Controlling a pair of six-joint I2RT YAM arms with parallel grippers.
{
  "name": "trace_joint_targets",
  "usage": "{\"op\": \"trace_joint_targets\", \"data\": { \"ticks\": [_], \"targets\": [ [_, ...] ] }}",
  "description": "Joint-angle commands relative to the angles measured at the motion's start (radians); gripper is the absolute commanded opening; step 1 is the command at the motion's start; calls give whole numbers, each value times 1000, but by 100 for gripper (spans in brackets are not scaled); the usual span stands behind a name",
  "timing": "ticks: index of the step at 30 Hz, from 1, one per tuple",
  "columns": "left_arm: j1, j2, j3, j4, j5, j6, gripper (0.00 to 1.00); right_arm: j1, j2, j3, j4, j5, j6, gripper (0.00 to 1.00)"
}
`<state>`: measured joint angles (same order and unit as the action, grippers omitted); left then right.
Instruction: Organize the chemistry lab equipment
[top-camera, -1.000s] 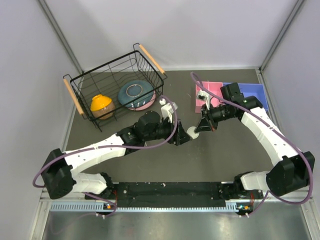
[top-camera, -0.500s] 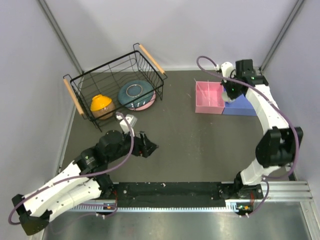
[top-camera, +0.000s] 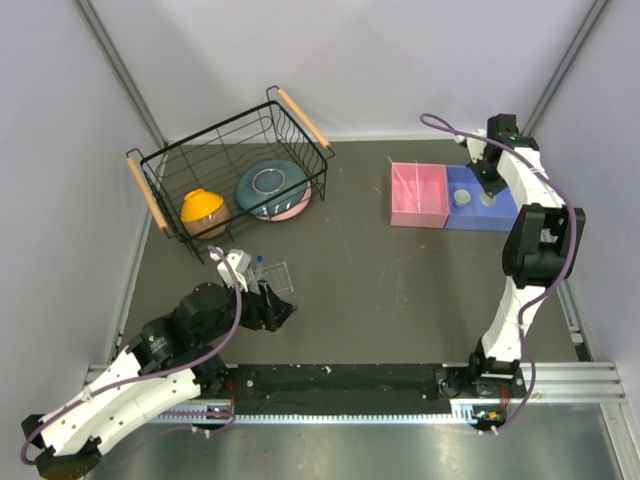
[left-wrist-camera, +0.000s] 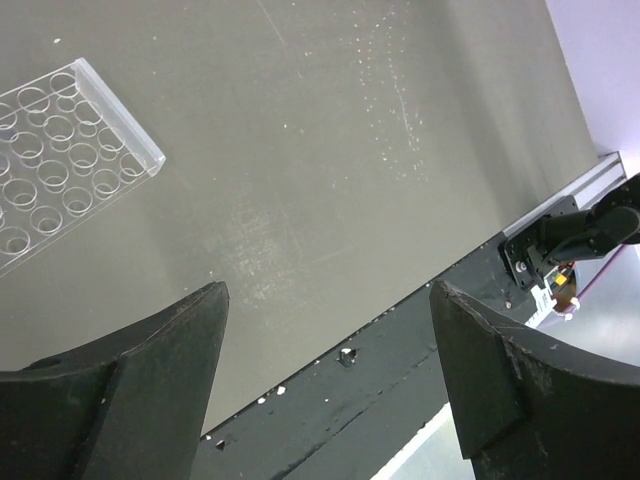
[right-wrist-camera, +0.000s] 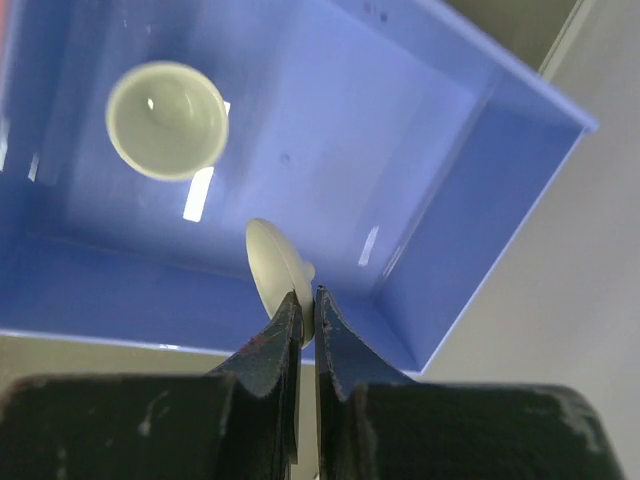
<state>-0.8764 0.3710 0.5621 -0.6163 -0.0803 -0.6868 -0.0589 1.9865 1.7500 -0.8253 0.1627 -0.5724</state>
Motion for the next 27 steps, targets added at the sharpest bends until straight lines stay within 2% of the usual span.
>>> {"op": "trace_joint_targets", "data": {
  "ticks": [1,7,16,22,27],
  "targets": [
    [2,19,30,-13,-30,13,87,-27,-29,8,-81,-74,11,1],
    [2,29,44,-7,-24,6,87,-32,41,28,-149,-202,49,3],
    [2,-44,74,-89,-52,-13,88,-32,117,31,-170,-279,98,5],
    [2,-50,111,-143,-78,-10,91,-33,104,42,-172,-314,112,20],
    [2,-20,168,-172,-93,3,94,-33,19,57,-176,-301,106,30]
  ]
}}
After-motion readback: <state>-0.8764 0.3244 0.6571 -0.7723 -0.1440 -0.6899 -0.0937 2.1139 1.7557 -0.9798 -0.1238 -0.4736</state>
